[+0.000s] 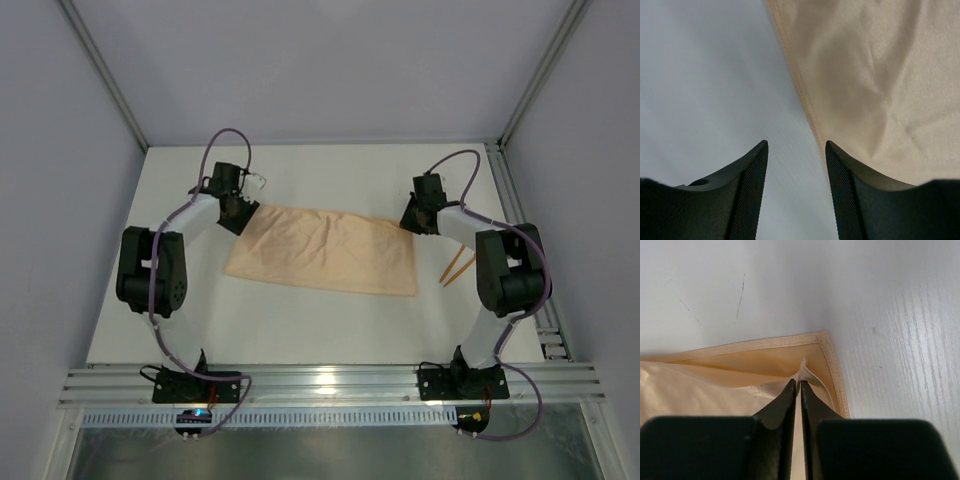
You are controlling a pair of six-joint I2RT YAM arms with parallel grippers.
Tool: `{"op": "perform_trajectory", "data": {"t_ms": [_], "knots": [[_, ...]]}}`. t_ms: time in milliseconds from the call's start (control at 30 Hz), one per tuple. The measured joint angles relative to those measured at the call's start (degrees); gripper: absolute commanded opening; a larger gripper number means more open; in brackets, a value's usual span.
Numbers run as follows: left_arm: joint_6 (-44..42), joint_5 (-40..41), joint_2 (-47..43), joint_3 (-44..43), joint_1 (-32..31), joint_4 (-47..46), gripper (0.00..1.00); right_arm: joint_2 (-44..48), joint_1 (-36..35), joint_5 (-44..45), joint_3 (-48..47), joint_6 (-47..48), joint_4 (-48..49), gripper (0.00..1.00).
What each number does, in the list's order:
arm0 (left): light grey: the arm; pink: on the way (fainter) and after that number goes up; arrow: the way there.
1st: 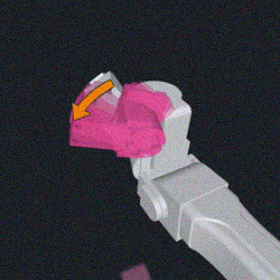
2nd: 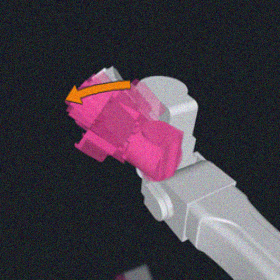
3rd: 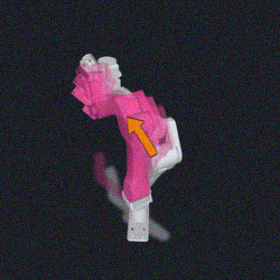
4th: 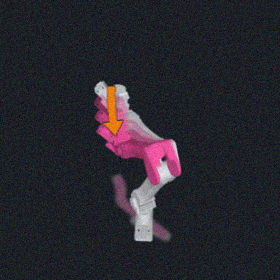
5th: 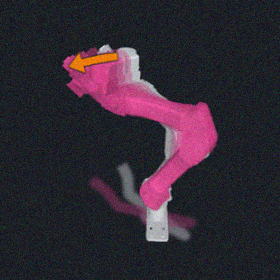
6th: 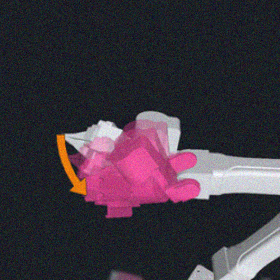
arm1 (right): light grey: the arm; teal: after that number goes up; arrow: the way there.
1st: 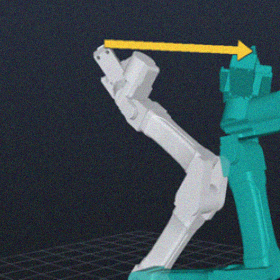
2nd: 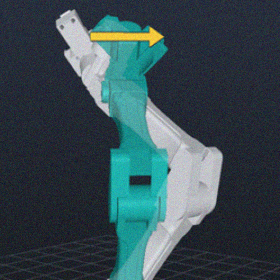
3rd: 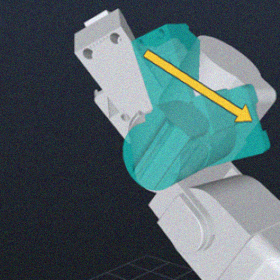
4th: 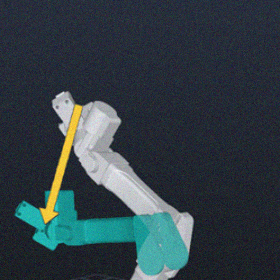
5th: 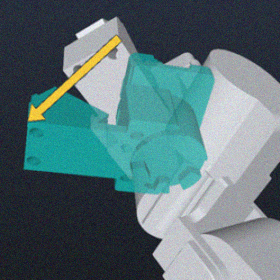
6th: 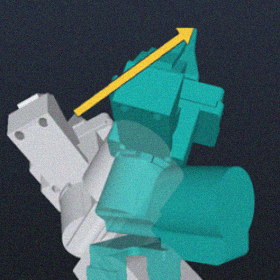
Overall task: Fold the napkin into a case and place the utensils inside
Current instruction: Fold and flatten the napkin at the center of the board, then pick up the rectangle-folded napkin from the center of the board.
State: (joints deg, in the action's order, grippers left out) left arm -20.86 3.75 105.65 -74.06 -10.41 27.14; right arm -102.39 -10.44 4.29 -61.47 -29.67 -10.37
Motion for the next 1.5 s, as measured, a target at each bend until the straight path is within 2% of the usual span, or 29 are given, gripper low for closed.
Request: {"op": "perform_trajectory", "data": {"t_ms": [33, 133, 167, 267, 400, 600, 700, 833, 867, 933, 1000, 1100, 1267, 1400, 1433, 1500], "knots": [[0.07, -0.42, -0.52, 0.61, 0.00, 0.59, 0.52, -0.24, 0.00, 0.00, -0.22, 0.09, 0.00, 0.28], [0.31, -2.38, -2.91, 2.99, 0.00, 2.80, 0.50, -0.39, 0.00, 0.04, -0.31, 0.55, -0.42, 0.47], [0.42, -2.91, -3.91, 3.78, -0.02, 3.48, 0.49, -0.39, 0.00, 0.04, -0.31, 0.94, -0.52, 0.57], [0.57, -4.15, -6.69, 5.90, -0.02, 4.96, 0.46, -0.39, 0.00, 0.22, -0.57, 2.19, -1.29, 0.65], [0.52, -5.44, -10.19, 8.94, -0.02, 6.25, 0.45, 0.15, 0.00, 1.18, -2.16, 4.79, -3.37, 0.69], [0.50, -5.84, -11.43, 12.55, -0.13, 6.75, 0.43, 9.57, 0.00, 3.15, -0.42, 8.11, -5.22, 0.70], [0.48, -5.38, -11.23, 14.51, -0.44, 6.93, 0.42, 16.17, 0.00, 2.38, 3.13, 8.61, -5.07, 0.65], [0.48, -4.31, -10.62, 16.17, -0.90, 6.78, 0.41, 20.24, -0.92, -0.87, 9.31, 8.11, -4.68, 0.53], [0.48, -3.78, -10.62, 16.61, -0.94, 6.75, 0.41, 20.94, -1.79, -1.55, 11.39, 7.89, -5.07, 0.47], [0.48, -3.06, -10.62, 17.44, -0.96, 6.38, 0.41, 22.18, -4.76, -2.36, 15.56, 6.88, -5.86, 0.41], [0.48, -2.27, -10.62, 18.32, -1.01, 5.97, 0.41, 23.26, -8.24, -3.28, 19.26, 5.70, -6.54, 0.29], [0.44, -1.55, -10.88, 19.08, -1.22, 5.29, 0.41, 24.70, -10.67, -4.48, 24.30, 3.28, -6.97, 0.19], [-0.52, -0.96, -12.57, 21.22, -1.49, 3.10, 0.41, 29.22, -10.12, -3.04, 29.70, -0.20, -6.97, 0.20], [-0.61, -0.94, -13.49, 22.10, -1.49, 2.91, 0.41, 33.44, -10.12, -0.76, 29.73, -0.79, -11.80, 0.34], [-0.61, -0.96, -13.70, 22.27, -1.49, 2.97, 0.41, 34.97, -10.12, 0.02, 29.40, -0.83, -13.35, 0.42], [-0.59, -1.03, -14.25, 22.80, -1.46, 3.28, 0.41, 38.21, -9.77, 1.25, 28.83, -1.18, -15.74, 0.47]]}}
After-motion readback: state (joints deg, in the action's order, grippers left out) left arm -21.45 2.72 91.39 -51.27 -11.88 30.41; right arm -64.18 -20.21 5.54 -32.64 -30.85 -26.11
